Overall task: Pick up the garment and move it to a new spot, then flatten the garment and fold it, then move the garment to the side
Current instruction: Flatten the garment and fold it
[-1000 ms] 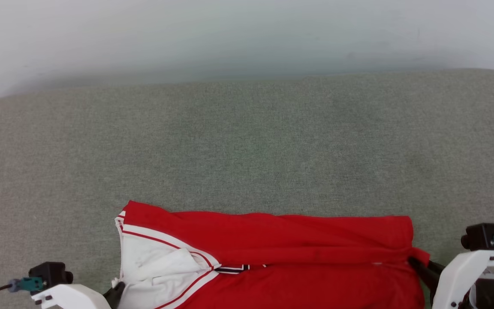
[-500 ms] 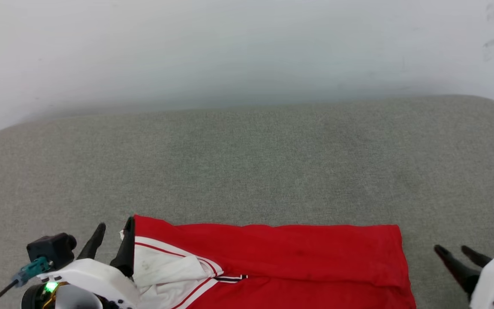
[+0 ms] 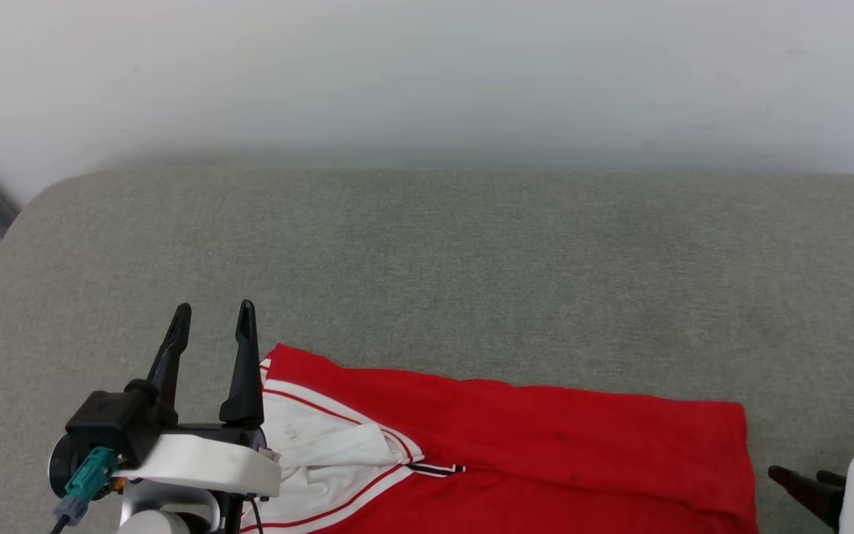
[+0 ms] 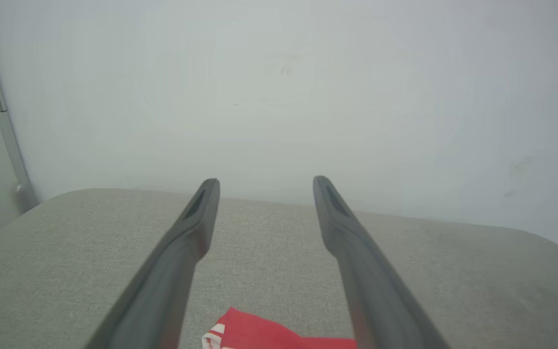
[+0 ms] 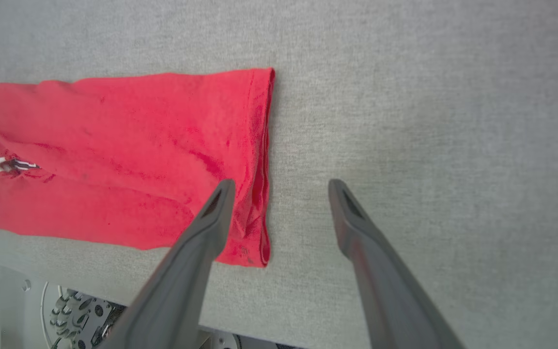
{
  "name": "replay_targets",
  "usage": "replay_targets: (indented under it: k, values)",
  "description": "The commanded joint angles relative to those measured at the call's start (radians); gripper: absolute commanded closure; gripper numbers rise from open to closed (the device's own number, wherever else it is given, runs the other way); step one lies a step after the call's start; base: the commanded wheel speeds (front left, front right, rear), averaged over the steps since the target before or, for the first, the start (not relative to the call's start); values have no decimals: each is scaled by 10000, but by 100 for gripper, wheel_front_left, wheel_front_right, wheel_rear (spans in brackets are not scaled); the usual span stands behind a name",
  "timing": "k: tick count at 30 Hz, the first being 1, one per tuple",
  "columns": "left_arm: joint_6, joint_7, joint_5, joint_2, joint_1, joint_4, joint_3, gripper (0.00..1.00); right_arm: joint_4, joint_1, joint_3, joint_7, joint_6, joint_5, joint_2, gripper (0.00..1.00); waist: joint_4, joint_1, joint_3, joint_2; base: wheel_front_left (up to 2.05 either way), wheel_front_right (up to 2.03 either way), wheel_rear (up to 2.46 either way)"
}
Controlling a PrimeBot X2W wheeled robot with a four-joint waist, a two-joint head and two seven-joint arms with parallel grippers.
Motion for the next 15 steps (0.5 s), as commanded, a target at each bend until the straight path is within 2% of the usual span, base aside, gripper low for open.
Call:
replay_targets:
  k: [1, 11, 12, 13, 14, 15]
  values:
    - [75, -81, 183, -76, -170, -111, -22, 0, 170, -157, 34, 121, -7, -76, 147, 0, 384, 0, 349, -1, 0, 0, 0]
    - [56, -153, 598, -181, -434, -316, -269, 0, 1889, -364, 635, 17, -7, 252, 761, 0, 957, 0, 1014, -1, 0, 0, 0]
    - [60, -150, 630, -166, -427, -301, -294, 0, 2058, -338, 740, 42, -6, 316, 816, 7, 972, 0, 1023, -1, 0, 0, 0]
    - [55, -143, 645, -149, -438, -298, -310, 0, 2201, -350, 836, 29, -6, 384, 835, 55, 983, 0, 1030, -1, 0, 0, 0]
    - [50, -132, 659, -121, -456, -291, -321, 0, 2287, -370, 922, -14, -6, 455, 850, 75, 982, 0, 1017, -1, 0, 0, 0]
    - [56, -102, 660, -99, -445, -279, -329, 0, 2330, -382, 1015, -56, -4, 514, 828, 100, 970, 0, 981, -1, 0, 0, 0]
